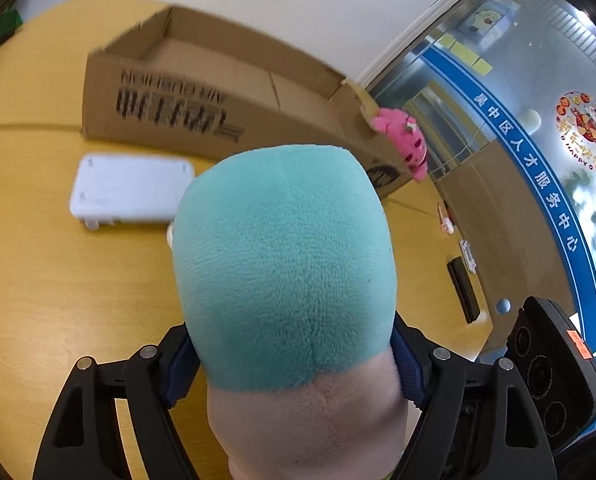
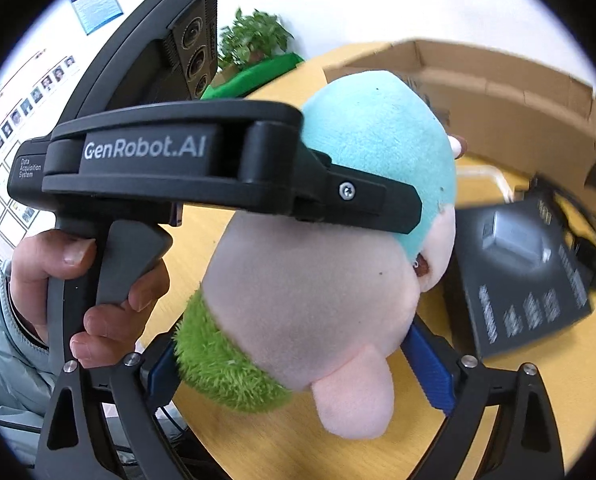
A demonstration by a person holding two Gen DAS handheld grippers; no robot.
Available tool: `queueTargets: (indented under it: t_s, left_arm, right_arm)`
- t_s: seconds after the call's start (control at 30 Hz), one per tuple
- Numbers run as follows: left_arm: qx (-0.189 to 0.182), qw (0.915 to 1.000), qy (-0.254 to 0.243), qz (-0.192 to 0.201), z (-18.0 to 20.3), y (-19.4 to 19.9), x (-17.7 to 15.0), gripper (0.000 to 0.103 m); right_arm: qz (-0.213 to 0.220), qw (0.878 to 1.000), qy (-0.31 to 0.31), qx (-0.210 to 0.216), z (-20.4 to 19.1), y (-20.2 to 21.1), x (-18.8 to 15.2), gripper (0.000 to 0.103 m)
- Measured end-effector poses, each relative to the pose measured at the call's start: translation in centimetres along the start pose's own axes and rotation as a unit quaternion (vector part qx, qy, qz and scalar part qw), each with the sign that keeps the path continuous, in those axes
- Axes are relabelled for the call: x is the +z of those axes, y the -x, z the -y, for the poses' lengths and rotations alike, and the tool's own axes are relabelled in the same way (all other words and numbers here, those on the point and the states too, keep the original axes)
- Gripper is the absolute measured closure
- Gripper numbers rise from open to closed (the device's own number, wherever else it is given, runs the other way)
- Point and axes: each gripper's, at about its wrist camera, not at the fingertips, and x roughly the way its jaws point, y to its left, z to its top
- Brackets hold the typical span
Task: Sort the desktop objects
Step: 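Carry the plush toy with the right gripper over the cardboard box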
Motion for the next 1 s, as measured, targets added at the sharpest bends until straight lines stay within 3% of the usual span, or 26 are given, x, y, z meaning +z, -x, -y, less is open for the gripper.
queueTargets:
  t_s: [0.27,0.53,0.83,1.0]
  left_arm:
    - [0.010,0.9922,-0.078,0.097,4.6,6.6,6.6,0.020]
    - [0.002,0.9653,-0.172,0.196,9.7,12.7,16.6,0.020]
    - [-0.001,0.9405,-0.235,0.246,12.5,16.6,26.0,0.020]
    - [0.000,0.9403,-0.236,0.246,12.0,15.9,31.1,0.020]
  right_arm:
    - [0.092,0.995,0.047,-0.016,-2.2,5.0,5.3,0.009]
    - [0.200,0.975,0.087,-0.050,-3.1,11.2,14.2,0.010]
    - [0.272,0.951,0.124,-0.076,-2.6,16.0,22.9,0.010]
    - [0.277,0.951,0.118,-0.076,-0.7,16.4,27.4,0.010]
